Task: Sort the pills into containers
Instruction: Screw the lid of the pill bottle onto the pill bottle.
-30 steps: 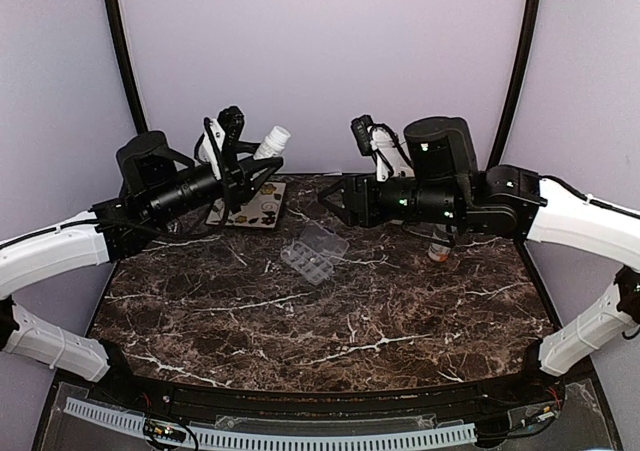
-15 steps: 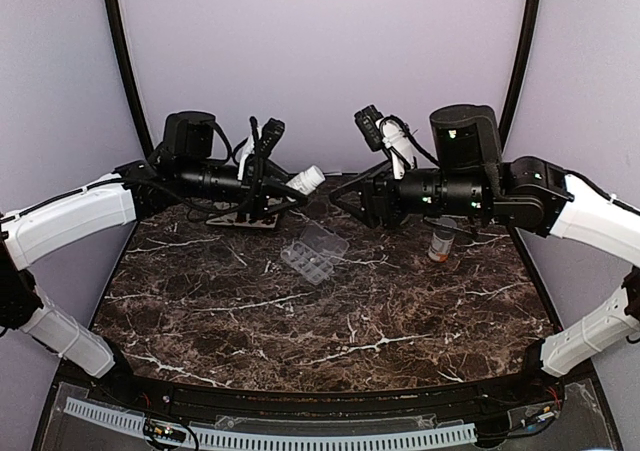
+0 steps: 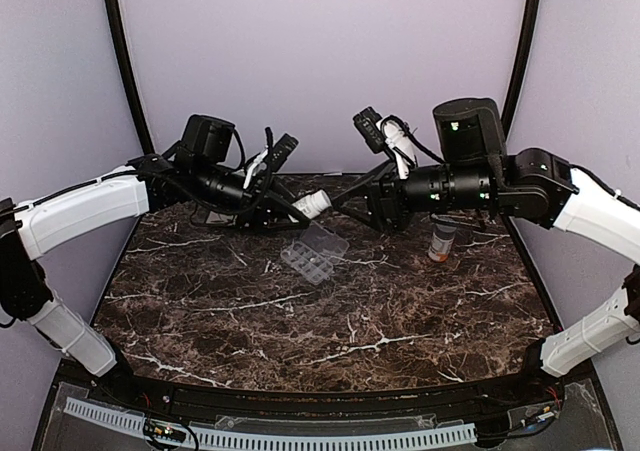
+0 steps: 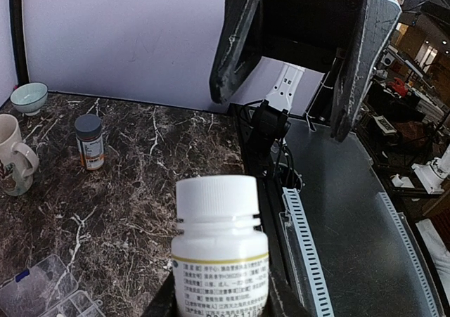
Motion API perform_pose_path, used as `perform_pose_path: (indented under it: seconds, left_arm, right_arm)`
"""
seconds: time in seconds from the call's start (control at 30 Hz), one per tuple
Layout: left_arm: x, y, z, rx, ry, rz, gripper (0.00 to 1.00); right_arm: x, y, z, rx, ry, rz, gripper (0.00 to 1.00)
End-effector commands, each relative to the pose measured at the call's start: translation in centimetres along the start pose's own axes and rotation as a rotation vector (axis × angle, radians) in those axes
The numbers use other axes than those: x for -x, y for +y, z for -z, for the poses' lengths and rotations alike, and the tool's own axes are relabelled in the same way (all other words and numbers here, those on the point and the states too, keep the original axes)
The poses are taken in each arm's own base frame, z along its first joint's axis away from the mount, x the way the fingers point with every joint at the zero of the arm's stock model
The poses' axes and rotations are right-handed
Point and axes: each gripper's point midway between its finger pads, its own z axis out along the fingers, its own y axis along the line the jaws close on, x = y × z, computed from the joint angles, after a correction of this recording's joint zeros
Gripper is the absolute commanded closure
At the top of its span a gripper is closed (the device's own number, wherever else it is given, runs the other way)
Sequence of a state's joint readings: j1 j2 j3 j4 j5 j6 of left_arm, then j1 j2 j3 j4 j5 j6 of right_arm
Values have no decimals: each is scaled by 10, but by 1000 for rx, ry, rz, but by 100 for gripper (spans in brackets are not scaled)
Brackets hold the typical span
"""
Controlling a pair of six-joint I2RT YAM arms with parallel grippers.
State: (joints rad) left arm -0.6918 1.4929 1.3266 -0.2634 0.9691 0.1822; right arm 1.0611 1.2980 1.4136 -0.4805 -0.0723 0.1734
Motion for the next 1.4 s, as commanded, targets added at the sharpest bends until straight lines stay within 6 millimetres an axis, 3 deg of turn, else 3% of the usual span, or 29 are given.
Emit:
perform_pose_path:
  seconds: [0.0, 0.17, 0.5, 0.73, 1.37]
  left_arm:
    - [10, -14, 5, -70, -13, -10, 100]
    - [9, -16, 5, -87, -12, -1, 100]
    - [8, -18, 3, -108, -9, 5, 100]
    - [8, -18, 3, -116, -7, 9, 100]
    - [9, -17, 2, -131, -4, 19, 100]
  right_arm:
    - [12, 3, 2, 58, -18, -10, 44]
    - [9, -5, -4, 88, -2, -40, 39]
    - [8, 1, -19, 218, 9, -101, 38]
    - [15, 4, -15, 276, -15, -130, 38]
    - [13, 6, -28, 326, 6, -154, 42]
